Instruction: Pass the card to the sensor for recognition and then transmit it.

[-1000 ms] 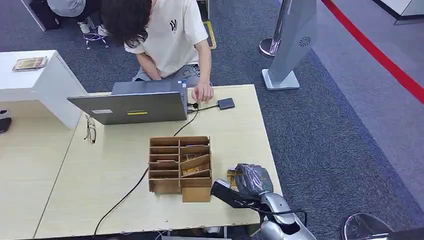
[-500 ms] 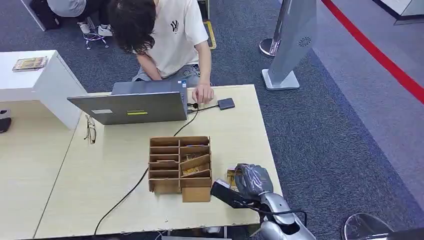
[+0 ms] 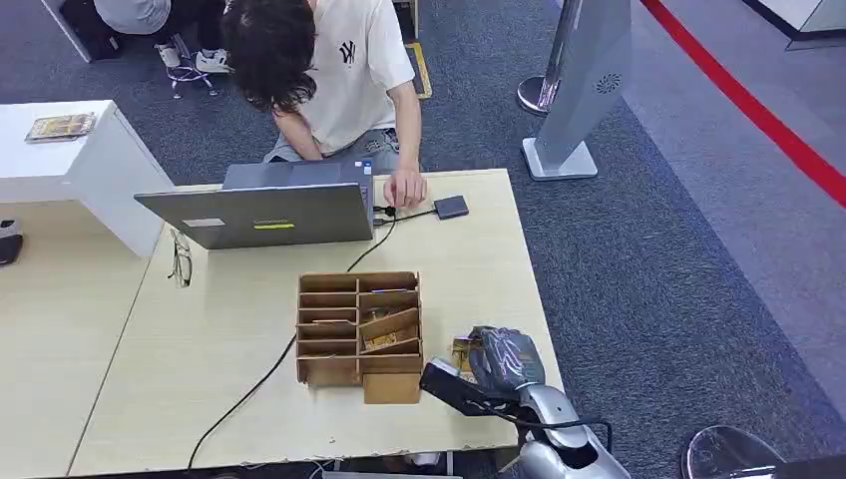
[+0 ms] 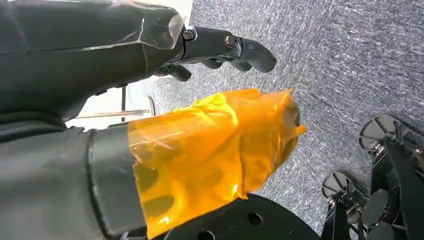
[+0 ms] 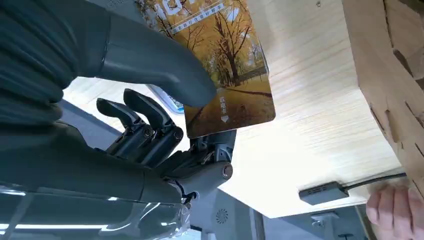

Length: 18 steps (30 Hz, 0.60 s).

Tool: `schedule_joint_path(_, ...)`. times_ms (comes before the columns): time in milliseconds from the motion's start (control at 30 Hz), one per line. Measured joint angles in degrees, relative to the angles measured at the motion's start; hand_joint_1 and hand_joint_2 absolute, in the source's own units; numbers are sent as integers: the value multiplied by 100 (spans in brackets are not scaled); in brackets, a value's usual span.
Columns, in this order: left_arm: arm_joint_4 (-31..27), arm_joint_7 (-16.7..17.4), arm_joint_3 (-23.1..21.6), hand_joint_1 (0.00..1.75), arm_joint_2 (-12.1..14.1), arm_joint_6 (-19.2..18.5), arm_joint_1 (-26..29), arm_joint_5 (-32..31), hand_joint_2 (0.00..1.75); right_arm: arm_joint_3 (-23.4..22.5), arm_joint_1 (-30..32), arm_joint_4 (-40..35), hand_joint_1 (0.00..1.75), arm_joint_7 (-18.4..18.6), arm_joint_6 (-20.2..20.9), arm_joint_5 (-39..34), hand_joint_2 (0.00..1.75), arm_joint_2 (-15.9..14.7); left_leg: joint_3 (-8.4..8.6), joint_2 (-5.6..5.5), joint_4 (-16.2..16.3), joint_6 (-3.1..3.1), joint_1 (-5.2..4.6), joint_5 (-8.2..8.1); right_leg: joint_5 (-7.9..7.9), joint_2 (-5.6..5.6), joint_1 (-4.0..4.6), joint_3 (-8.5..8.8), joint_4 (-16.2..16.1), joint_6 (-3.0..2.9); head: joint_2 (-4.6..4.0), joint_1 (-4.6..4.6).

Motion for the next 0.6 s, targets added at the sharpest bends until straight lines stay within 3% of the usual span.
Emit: schedule_joint_path(600,-33,0,2,0,-2,-35,-1,-48,0,0,-2,-2,175,2,42,61,175,0,4,0,0,0,0,0,0,0,0,4,0,0,0,0)
